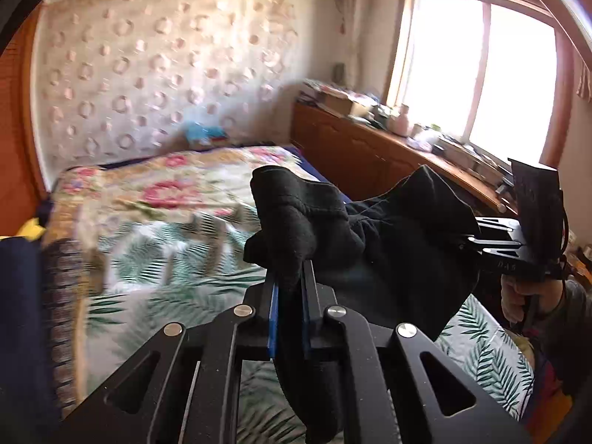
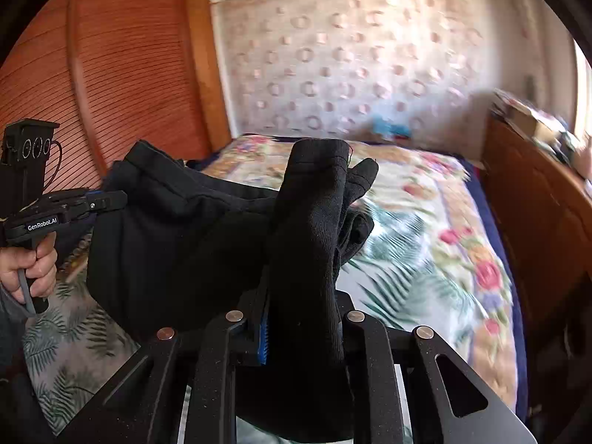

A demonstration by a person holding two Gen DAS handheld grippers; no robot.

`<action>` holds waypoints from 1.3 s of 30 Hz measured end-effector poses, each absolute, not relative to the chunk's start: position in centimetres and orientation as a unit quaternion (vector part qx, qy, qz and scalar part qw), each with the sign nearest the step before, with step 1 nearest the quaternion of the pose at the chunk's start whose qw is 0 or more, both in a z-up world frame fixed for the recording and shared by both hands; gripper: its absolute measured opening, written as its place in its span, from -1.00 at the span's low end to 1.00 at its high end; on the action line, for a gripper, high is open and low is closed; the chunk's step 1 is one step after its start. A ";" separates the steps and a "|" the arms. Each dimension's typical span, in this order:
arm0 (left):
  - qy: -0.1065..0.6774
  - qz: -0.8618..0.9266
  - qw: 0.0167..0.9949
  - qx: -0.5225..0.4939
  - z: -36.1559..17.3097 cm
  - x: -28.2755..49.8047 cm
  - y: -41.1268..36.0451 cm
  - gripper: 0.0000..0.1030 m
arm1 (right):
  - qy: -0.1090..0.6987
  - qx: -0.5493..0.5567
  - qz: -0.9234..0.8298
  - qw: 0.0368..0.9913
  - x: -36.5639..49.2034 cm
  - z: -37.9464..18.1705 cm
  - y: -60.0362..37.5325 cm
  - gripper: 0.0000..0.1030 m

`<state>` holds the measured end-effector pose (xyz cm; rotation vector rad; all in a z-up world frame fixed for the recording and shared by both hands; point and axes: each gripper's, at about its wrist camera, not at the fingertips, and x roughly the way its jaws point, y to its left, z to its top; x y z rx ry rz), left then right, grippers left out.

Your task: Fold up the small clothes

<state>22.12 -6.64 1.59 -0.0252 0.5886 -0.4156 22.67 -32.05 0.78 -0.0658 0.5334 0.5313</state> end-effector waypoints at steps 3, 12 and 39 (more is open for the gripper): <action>0.268 -0.168 0.948 -0.018 2.9 19.8 -2.8 -0.80 | 0.246 -0.055 0.288 0.924 23.0 2.0 -28.8 -0.60; 0.214 -0.041 0.976 -0.029 4.8 13.7 7.9 -0.80 | 0.200 -0.138 0.392 0.887 25.5 6.8 -15.4 -0.60; 0.268 0.130 0.946 -0.128 -5.3 8.6 19.1 -0.76 | 0.174 -0.233 0.443 0.848 37.6 7.9 9.6 0.14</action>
